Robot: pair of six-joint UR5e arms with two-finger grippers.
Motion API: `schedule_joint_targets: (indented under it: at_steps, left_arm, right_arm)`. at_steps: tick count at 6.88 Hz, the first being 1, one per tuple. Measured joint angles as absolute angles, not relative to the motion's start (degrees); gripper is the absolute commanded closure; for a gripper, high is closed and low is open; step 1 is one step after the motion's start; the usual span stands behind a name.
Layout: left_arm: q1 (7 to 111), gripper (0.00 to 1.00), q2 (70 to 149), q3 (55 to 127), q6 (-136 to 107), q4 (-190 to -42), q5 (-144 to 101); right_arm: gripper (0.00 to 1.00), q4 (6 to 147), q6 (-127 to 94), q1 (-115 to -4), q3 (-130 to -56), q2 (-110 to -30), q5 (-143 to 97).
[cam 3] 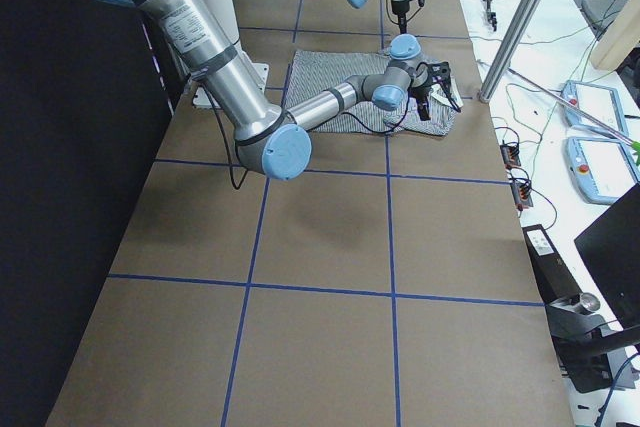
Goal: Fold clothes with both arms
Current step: 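Bring the left gripper to the shoulder nearest it while the right gripper waits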
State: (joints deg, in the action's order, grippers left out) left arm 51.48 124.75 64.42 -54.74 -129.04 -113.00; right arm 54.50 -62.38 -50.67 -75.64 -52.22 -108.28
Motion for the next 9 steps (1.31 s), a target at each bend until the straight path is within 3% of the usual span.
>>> schedule_joint_targets:
  at_steps: [1, 3, 7, 8, 9]
  left_arm:
    - [51.1, 0.37, 124.7, 64.3, -54.7, -129.1, -112.1]
    - [50.7, 0.47, 124.7, 64.2, -54.7, -129.3, -111.4]
    - [50.6, 0.48, 124.7, 63.9, -54.7, -129.8, -111.2]
    - [50.5, 0.55, 124.7, 63.6, -54.7, -129.8, -111.2]
    - [50.5, 1.0, 124.7, 63.4, -54.7, -129.8, -111.2]
  right_arm:
    - [0.0, 54.5, -62.3, -50.8, -75.6, -52.4, -108.3]
    - [0.0, 54.5, -62.3, -50.9, -75.6, -52.8, -108.3]
    - [0.0, 54.5, -62.4, -51.0, -75.7, -53.4, -108.4]
    - [0.0, 54.5, -62.4, -51.0, -75.7, -53.4, -108.4]
    - [0.0, 54.5, -62.4, -51.0, -75.7, -53.4, -108.4]
